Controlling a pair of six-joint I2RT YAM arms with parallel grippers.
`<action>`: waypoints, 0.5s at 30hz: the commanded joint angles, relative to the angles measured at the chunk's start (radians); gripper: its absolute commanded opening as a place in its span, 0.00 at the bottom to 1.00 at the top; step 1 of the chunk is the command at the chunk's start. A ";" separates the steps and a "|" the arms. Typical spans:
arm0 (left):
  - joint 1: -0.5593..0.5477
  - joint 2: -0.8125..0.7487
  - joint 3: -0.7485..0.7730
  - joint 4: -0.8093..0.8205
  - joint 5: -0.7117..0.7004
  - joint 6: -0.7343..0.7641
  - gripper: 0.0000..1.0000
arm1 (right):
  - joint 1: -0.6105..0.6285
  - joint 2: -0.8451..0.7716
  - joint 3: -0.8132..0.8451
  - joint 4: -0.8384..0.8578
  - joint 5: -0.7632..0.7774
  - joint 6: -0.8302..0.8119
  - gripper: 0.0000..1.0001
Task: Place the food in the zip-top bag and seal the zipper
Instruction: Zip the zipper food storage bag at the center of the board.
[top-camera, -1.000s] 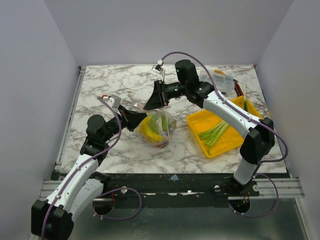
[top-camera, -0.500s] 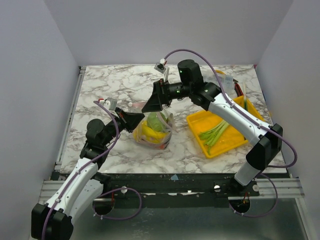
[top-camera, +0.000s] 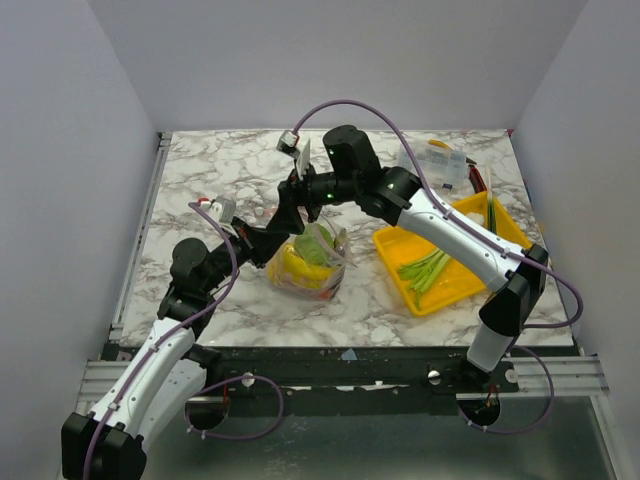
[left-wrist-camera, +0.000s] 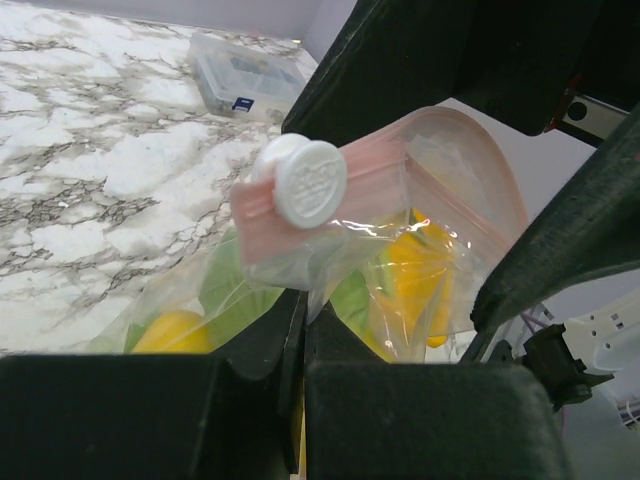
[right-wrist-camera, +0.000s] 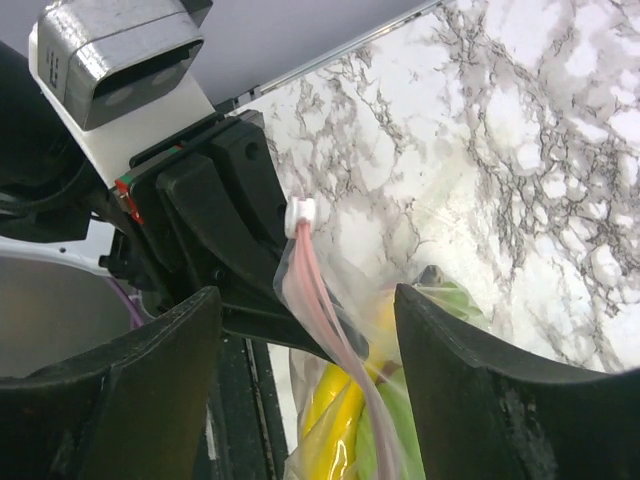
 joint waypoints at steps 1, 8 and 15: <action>-0.001 -0.029 0.024 -0.022 0.061 0.036 0.00 | -0.003 -0.034 -0.019 0.003 0.004 -0.007 0.68; -0.001 -0.041 0.028 -0.064 0.074 0.045 0.00 | -0.002 -0.028 -0.051 0.025 -0.023 0.012 0.52; -0.002 -0.051 0.057 -0.113 0.081 0.055 0.00 | 0.010 -0.050 -0.061 0.046 0.052 0.006 0.32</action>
